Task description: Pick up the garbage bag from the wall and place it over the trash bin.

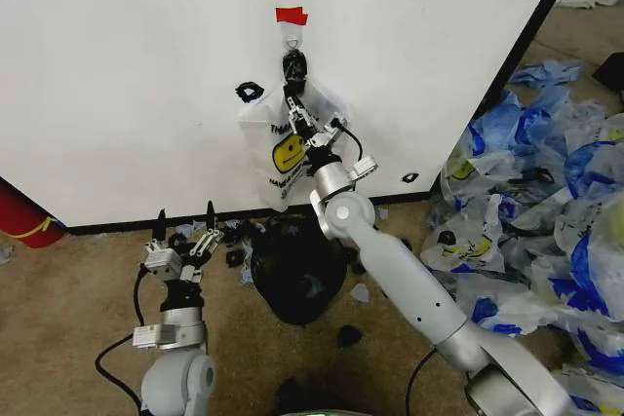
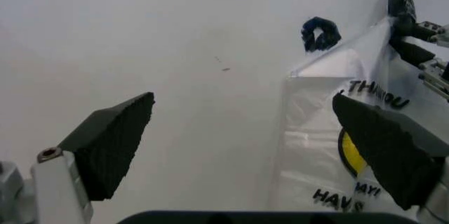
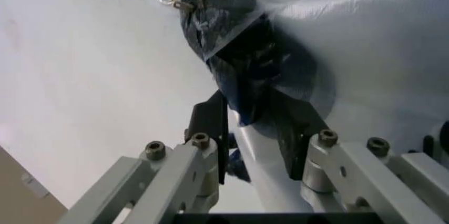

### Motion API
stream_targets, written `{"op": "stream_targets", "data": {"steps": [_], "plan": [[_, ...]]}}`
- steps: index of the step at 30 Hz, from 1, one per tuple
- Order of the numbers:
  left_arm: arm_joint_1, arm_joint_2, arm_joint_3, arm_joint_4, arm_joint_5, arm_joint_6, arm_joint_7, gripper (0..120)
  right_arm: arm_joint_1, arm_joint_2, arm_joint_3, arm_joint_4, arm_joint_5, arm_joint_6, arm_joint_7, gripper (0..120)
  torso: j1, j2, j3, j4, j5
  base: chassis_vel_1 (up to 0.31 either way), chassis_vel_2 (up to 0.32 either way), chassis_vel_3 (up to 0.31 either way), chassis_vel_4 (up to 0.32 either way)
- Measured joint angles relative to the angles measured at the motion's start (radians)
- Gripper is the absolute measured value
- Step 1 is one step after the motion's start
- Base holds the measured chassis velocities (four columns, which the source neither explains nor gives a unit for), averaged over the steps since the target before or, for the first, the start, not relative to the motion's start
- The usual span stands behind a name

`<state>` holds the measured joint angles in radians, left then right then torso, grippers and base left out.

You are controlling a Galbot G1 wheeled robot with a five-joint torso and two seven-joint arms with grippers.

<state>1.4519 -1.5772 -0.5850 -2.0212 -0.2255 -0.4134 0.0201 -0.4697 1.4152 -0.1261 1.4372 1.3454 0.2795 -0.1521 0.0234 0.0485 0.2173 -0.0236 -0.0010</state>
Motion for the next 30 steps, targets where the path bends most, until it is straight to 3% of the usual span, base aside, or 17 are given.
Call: {"op": "stream_targets", "data": {"steps": [8,15,30], "plan": [[0.004,-0.008,-0.002,0.006,0.008,-0.011,0.0,99,0.009,0.004,0.008,-0.015,-0.008,0.007,-0.004,20,0.0,0.0,0.0,0.0,0.0,0.0,0.0,0.0,0.0],[0.003,-0.016,0.002,0.011,0.016,-0.017,0.0,99,0.008,0.002,0.009,-0.017,-0.015,0.011,-0.005,0,0.0,0.0,0.0,0.0,0.0,0.0,0.0,0.0,0.0],[0.003,-0.029,0.005,0.023,0.029,-0.027,0.0,99,0.006,-0.012,0.007,-0.018,-0.021,0.021,-0.016,0,0.0,0.0,0.0,0.0,0.0,0.0,0.0,0.0,0.0]]}}
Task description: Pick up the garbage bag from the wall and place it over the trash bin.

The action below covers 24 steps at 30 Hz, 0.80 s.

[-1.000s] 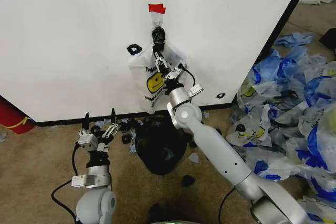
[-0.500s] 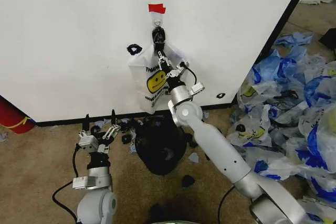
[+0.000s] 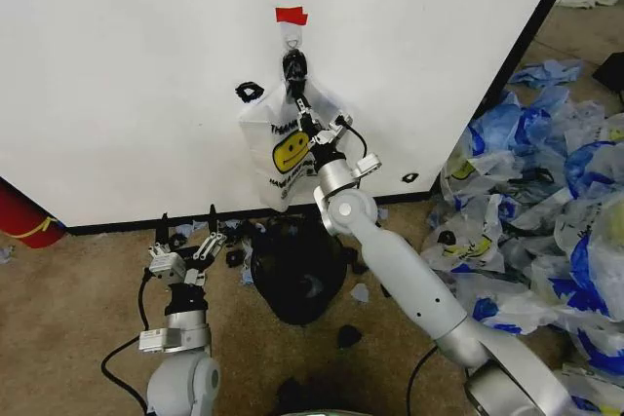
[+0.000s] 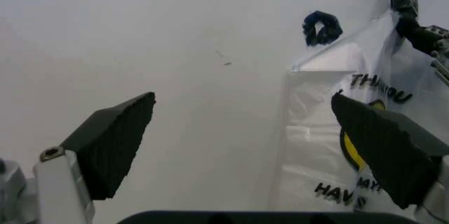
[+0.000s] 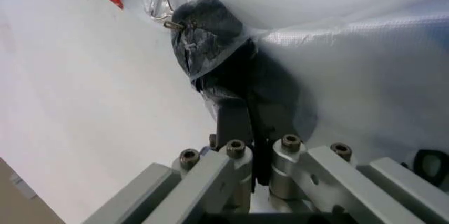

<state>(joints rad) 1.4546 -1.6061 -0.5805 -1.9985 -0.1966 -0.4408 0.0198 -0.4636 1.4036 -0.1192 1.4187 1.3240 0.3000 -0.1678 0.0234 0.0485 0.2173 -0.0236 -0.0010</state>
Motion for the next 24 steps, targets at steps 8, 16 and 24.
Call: {"op": "stream_targets", "data": {"steps": [8,16,24], "plan": [[-0.006,-0.001,0.003,0.006,0.001,0.0,0.0,99,-0.032,-0.044,-0.013,0.054,-0.002,0.002,-0.002,0,0.0,0.0,0.0,0.0,0.0001,0.0,0.0,0.0,0.0],[-0.011,-0.002,0.005,0.016,0.003,-0.003,0.0,99,-0.07,-0.102,-0.025,0.102,-0.026,0.007,-0.004,0,0.0,0.0,0.0,0.0,0.0,0.0,0.0,0.0,0.0],[-0.02,0.001,0.008,0.023,0.002,-0.004,0.0,99,-0.112,-0.151,-0.047,0.166,-0.063,0.012,-0.005,0,0.0,0.0,0.0,-0.0001,0.0,0.0,0.0,0.0,0.0]]}}
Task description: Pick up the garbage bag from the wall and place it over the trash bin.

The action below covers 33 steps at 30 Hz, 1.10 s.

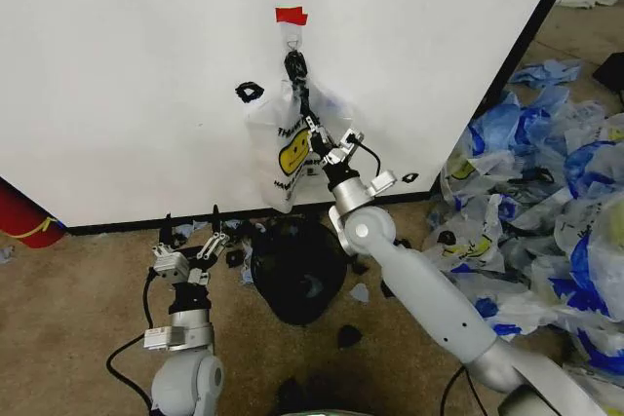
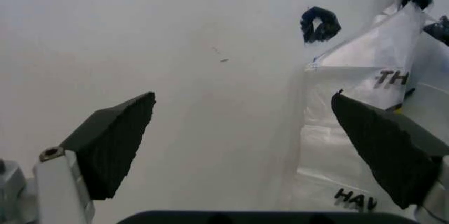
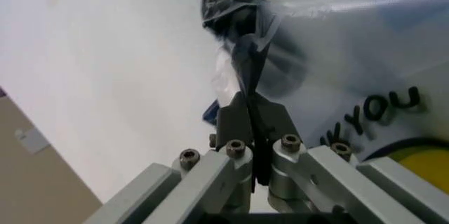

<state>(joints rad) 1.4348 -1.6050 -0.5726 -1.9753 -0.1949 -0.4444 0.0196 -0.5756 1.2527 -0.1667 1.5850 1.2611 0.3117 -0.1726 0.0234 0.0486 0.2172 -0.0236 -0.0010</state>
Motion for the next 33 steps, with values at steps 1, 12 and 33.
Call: {"op": "stream_targets", "data": {"steps": [1,12,33], "plan": [[-0.001,0.001,0.0,0.001,-0.001,0.0,0.0,99,-0.006,-0.008,-0.004,0.01,-0.006,0.001,0.0,0,0.0,0.0,0.0,0.0,0.0,0.0,0.0,0.0,0.0],[-0.009,0.018,0.002,0.01,-0.008,0.0,-0.003,100,-0.08,-0.079,-0.025,0.094,-0.08,0.019,0.013,0,0.0,0.0,0.0,0.0,0.0,0.0,0.0,0.0,0.0],[-0.026,0.051,0.016,0.025,-0.022,0.005,-0.005,99,-0.3,-0.271,0.004,0.309,-0.168,0.054,0.024,0,0.0,0.0,0.0,0.0,0.0001,0.0,0.0,0.0,0.0]]}}
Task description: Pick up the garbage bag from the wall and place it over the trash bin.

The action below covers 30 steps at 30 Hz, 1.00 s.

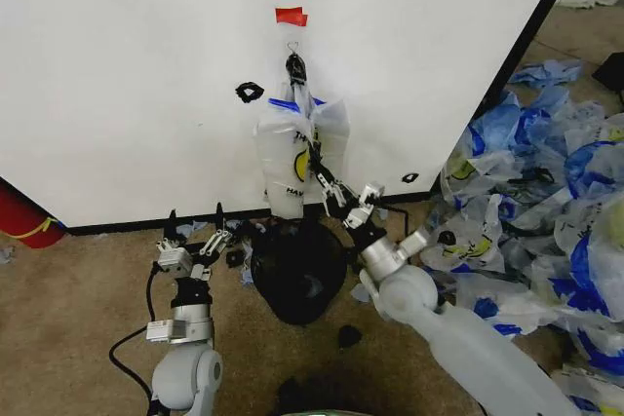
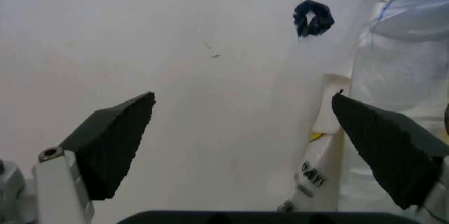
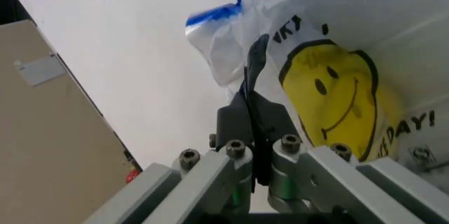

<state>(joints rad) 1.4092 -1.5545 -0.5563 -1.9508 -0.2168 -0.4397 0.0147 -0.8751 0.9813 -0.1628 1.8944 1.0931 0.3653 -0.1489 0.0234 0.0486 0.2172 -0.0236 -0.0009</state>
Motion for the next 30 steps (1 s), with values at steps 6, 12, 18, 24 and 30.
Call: {"op": "stream_targets", "data": {"steps": [6,12,18,24,30], "plan": [[0.002,0.006,0.002,-0.006,-0.002,0.001,0.0,100,-0.06,-0.037,0.02,0.045,-0.021,0.008,0.003,0,0.0,0.0,0.0,0.0,0.0,0.0,0.0,0.0,0.0],[0.004,0.019,0.003,-0.014,-0.01,0.001,0.0,100,-0.116,-0.071,0.046,0.086,-0.041,0.015,0.008,0,0.0,0.0,0.0,0.0001,0.0,0.0,0.0,0.0,0.0],[0.005,0.036,0.003,-0.019,-0.019,0.002,0.0,100,-0.176,-0.113,0.075,0.128,-0.061,0.025,0.01,0,0.0,0.0,0.0,0.0001,-0.0001,0.0,0.0,0.0,0.0],[0.004,0.06,0.003,-0.021,-0.034,0.003,0.0,99,-0.245,-0.137,0.1,0.164,-0.095,0.036,0.012,0,0.0,0.0,0.0,0.0,-0.0001,0.0,0.0,0.0,0.0],[0.002,0.085,0.003,-0.025,-0.047,0.004,0.0,100,-0.299,-0.154,0.119,0.193,-0.13,0.056,0.016,0,0.0,0.0,0.0,0.0001,-0.0001,0.0,0.0,0.0,0.0]]}}
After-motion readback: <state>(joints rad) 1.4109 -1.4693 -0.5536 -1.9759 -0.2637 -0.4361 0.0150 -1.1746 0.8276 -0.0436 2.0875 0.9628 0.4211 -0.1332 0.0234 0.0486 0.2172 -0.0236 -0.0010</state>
